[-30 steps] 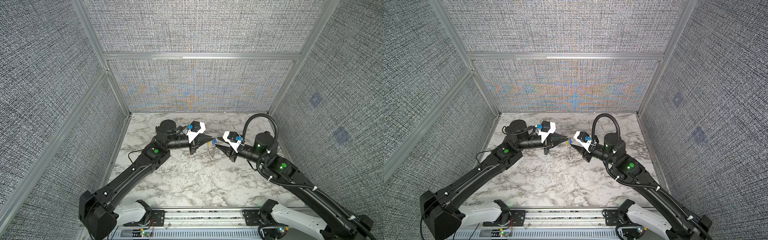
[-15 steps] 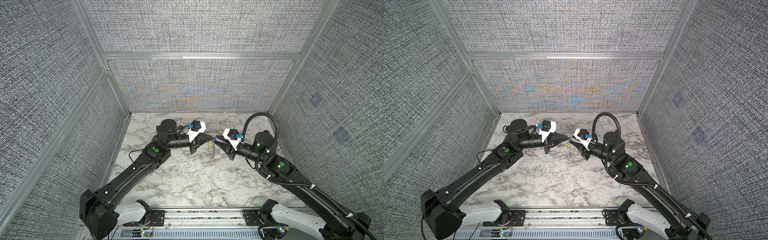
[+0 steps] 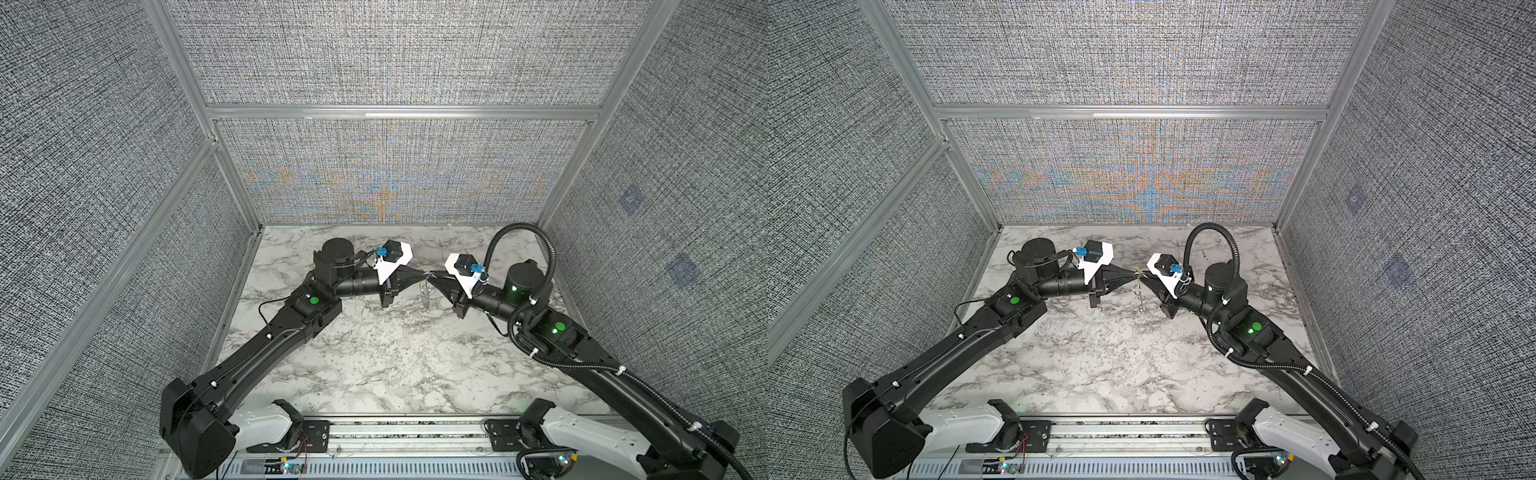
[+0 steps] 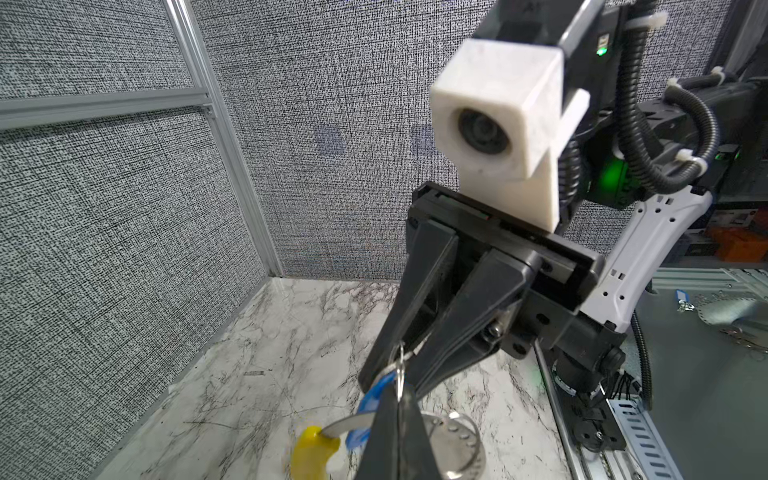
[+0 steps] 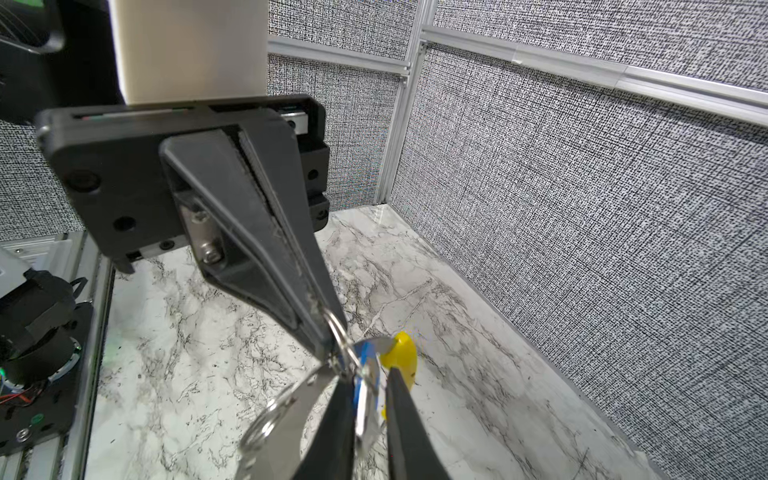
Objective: Remove the keys from the keyring
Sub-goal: 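Rotate the right gripper holding the keyring away from the open left gripper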
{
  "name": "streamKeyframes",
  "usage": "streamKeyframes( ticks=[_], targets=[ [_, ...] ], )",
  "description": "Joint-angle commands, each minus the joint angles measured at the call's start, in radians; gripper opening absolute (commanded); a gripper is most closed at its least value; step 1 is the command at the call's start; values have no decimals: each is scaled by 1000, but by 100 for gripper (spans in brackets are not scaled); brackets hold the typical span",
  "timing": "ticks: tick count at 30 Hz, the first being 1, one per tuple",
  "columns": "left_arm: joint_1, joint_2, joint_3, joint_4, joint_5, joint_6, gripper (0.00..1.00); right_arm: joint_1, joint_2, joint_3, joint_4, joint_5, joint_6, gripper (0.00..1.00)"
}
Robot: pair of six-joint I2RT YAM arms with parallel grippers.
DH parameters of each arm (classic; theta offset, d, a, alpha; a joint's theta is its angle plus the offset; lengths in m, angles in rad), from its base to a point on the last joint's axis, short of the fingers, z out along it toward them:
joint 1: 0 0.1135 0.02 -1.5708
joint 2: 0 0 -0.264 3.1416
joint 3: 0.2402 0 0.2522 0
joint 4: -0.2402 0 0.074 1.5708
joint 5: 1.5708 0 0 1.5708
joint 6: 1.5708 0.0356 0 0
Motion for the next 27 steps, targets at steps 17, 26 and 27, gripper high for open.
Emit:
streamKeyframes(
  ticks=[17,26,27],
  targets=[
    [4,-13,5,110,-30,-72,0,45,-20,-31,-77,64,-157,0],
    [5,-14,-3,117,-31,-80,0,72,-11,-29,-76,113,-196,0],
    [5,-14,-4,117,-31,-80,0,72,-12,-31,-75,116,-195,0]
  ],
)
